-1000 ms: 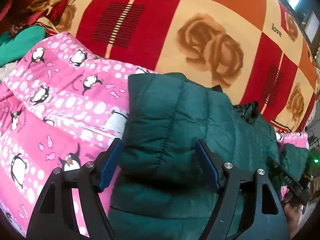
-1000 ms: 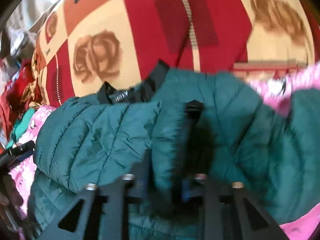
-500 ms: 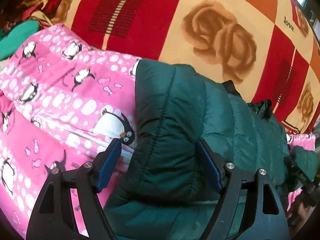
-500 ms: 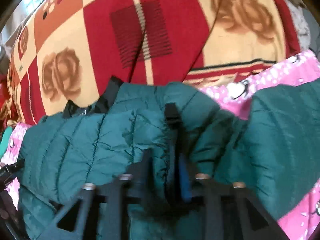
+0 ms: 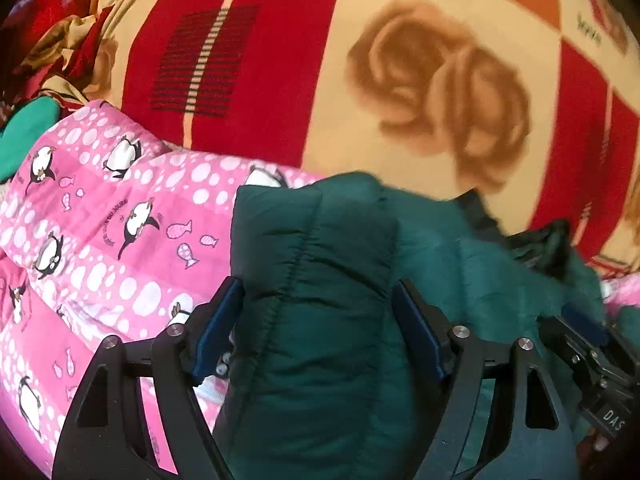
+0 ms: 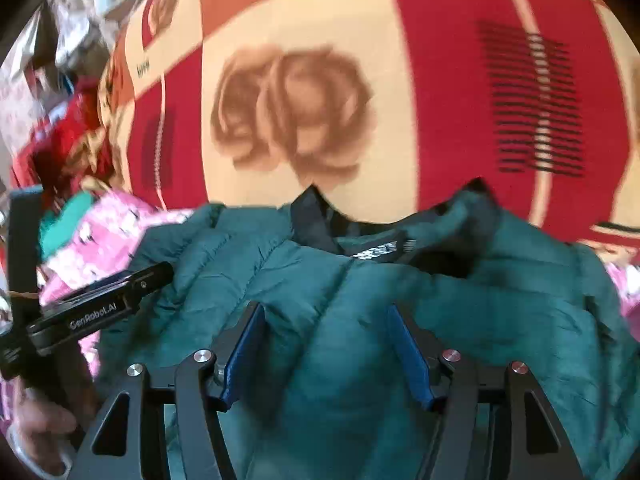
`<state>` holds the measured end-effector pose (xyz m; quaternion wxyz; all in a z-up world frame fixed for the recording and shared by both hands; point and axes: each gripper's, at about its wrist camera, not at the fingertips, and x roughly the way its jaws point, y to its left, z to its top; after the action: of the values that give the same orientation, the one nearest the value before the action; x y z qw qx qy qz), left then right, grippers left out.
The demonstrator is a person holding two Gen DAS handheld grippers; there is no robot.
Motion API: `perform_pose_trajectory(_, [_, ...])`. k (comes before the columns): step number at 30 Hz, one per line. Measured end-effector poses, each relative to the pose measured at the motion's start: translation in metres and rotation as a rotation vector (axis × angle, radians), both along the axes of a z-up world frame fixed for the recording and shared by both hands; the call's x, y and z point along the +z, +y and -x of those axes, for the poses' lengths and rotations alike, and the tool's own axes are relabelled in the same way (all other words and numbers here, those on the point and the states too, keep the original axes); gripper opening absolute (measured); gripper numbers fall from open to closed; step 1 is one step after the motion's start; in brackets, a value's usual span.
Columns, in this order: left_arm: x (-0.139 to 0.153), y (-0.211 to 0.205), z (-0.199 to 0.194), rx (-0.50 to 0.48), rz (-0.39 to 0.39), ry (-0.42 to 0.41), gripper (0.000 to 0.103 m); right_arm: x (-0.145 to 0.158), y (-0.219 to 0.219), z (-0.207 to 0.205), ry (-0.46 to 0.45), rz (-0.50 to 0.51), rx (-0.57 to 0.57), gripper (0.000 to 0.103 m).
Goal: Fold large clothes
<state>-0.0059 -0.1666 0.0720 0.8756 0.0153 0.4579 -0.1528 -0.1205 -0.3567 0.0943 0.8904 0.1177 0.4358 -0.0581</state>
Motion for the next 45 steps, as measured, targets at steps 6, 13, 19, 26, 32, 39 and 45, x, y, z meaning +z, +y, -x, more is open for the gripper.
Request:
perform_pose_trajectory(6, [-0.024, 0.01, -0.009, 0.027, 0.063, 0.049, 0.09, -0.026, -0.01, -0.005, 0.03, 0.02, -0.024, 0.063])
perform_pose_trajectory(13, [-0.019, 0.005, -0.005, 0.017, 0.03, 0.01, 0.09, 0.008, -0.036, 0.045, -0.011, -0.006, -0.037, 0.063])
perform_pose_trajectory(19, [-0.016, 0.0, -0.002, 0.023, 0.006, -0.012, 0.09, -0.02, -0.069, 0.083, 0.102, 0.046, -0.121, 0.063])
perform_pose_trajectory(26, [-0.001, -0.004, 0.021, 0.021, -0.031, -0.028, 0.09, -0.01, -0.073, 0.098, 0.091, 0.019, -0.139, 0.064])
perform_pose_trajectory(32, [0.019, 0.0, 0.068, -0.044, -0.007, -0.092, 0.09, 0.011, -0.06, 0.133, 0.025, 0.028, -0.148, 0.064])
perform_pose_trajectory(39, [0.008, -0.012, 0.079, -0.073, -0.082, -0.12, 0.09, -0.019, -0.058, 0.124, 0.08, 0.037, -0.148, 0.067])
perform_pose_trajectory(45, [0.001, -0.014, 0.082, -0.072, -0.105, -0.132, 0.091, -0.023, -0.059, 0.124, 0.066, 0.036, -0.149, 0.068])
